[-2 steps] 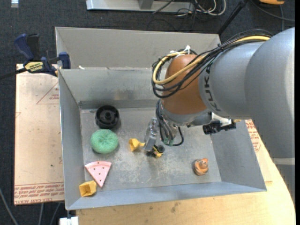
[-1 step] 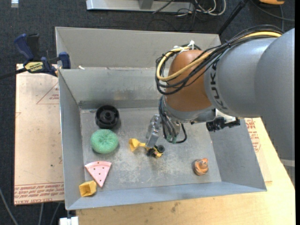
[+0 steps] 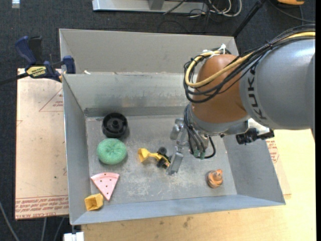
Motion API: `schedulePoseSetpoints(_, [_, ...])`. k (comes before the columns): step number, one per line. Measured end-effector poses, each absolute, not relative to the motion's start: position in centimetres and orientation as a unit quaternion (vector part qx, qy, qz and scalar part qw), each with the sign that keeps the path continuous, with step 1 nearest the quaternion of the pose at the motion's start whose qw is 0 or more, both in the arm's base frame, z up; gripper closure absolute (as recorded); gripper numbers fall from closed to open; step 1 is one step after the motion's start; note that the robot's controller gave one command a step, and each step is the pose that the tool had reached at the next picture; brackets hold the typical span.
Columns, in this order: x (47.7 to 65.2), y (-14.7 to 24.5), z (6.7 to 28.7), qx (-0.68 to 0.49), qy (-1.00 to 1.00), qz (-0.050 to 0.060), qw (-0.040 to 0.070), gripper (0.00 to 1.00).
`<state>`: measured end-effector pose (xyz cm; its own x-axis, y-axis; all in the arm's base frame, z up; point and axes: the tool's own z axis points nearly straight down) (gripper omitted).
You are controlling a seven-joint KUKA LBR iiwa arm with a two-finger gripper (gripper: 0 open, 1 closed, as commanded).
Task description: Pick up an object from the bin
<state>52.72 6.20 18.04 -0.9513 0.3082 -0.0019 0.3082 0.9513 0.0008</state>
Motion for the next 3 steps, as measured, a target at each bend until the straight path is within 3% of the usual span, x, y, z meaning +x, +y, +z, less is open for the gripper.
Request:
schedulePoseSetpoints(1, [52.7,6.2,18.0,0.156,0.988,0.0,0.001,0.0])
schedulePoseSetpoints(2, [52.8,7.4,13.5,0.179,0.984,0.002,0.004,0.0])
schedulePoseSetpoints(3, [55.8,8.3,7.6,0.21,0.978,0.0,0.001,1.0])
